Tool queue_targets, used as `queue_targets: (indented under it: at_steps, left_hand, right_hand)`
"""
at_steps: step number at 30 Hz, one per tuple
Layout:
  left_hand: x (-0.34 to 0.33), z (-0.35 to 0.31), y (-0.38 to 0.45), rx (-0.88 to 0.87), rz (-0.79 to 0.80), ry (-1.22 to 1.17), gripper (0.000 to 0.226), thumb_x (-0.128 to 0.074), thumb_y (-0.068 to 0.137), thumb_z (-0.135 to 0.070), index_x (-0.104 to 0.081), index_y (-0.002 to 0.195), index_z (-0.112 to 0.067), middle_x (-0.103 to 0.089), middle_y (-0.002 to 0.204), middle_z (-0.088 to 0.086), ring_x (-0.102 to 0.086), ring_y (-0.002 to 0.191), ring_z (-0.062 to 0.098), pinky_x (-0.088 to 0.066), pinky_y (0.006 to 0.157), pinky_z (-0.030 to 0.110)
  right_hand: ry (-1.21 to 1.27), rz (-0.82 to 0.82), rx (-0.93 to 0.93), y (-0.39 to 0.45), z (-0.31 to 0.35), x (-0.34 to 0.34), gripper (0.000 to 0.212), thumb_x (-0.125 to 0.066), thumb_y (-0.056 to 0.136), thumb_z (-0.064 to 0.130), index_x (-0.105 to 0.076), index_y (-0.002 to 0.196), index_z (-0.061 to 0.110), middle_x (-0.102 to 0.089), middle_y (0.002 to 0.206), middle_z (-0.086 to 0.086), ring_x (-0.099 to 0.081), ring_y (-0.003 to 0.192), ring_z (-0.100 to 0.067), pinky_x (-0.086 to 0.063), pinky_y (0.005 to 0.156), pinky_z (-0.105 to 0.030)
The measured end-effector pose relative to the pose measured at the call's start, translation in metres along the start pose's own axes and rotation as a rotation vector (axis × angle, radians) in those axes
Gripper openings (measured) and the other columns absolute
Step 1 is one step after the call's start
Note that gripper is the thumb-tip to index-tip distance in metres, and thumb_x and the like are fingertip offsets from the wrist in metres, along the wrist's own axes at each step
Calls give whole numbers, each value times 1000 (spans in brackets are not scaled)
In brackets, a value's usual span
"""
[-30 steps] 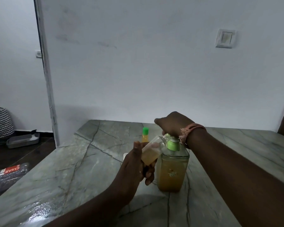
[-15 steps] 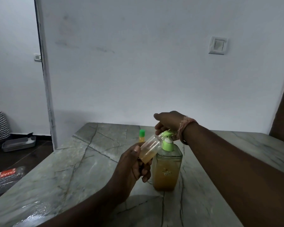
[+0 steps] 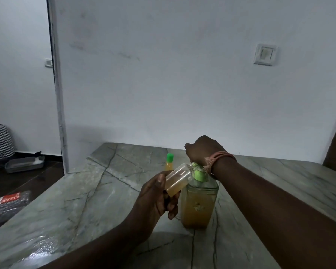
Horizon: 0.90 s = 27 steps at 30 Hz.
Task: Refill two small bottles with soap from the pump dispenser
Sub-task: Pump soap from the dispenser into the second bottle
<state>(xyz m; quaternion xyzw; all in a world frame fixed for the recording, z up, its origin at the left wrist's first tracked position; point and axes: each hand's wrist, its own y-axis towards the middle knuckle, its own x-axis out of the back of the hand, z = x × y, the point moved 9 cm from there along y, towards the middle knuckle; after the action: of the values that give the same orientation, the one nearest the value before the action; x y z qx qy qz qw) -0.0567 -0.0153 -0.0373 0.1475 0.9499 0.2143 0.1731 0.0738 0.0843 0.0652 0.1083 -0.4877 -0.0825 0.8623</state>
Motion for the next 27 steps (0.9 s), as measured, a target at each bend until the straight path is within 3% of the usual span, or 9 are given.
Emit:
queue_targets:
  at_steps: [5,12,18,21,23,27]
  left_hand:
    - [0,3,1,9,20,-23,48,-53,86,-49,-67,119,-18,-59,79,11,-50,57,18,-45,49,30]
    - [-2,5,2,6,55,-57,63,-67,80,-60,-65,121,-12,-57,78,13,-51,56,17,-45,48,30]
    - [-3,1,1,-15,56,-55,66,-68,78,-62,-65,121,-12,-57,79,15,-50,56,18,-45,48,30]
    - [0,3,2,-4,33,-53,67,-68,79,-61,-64,122,-11,-57,81,17,-50,56,19,-46,48,30]
    - [3,3,2,-9,22,-51,66,-67,79,-61,-64,123,-10,-57,82,19,-50,56,20,-47,48,30]
    - [5,2,4,-2,17,-78,69,-72,76,-62,-67,120,-9,-58,78,18,-52,54,21,-47,47,29]
  right_hand:
    - [-1,59,34,9,5,-4,35,-48,79,39,-69,75,12,-72,80,-4,-65,75,-23,-53,76,-31]
    - [69,98,31,3,-3,-11,39,-43,87,31,-70,81,4,-72,90,-11,-65,84,-31,-47,74,-31]
    - [45,83,36,6,1,-4,41,-45,85,42,-68,76,10,-72,84,-6,-65,80,-25,-52,80,-32]
    - [-3,12,58,6,2,-2,36,-44,86,40,-58,67,13,-68,80,-6,-61,77,-26,-46,69,-30]
    - [-53,51,52,3,5,-6,32,-47,89,34,-55,65,14,-63,78,-7,-58,73,-25,-40,62,-28]
    - [20,113,13,5,0,-13,46,-41,85,48,-67,82,10,-72,91,-8,-65,83,-26,-51,79,-33]
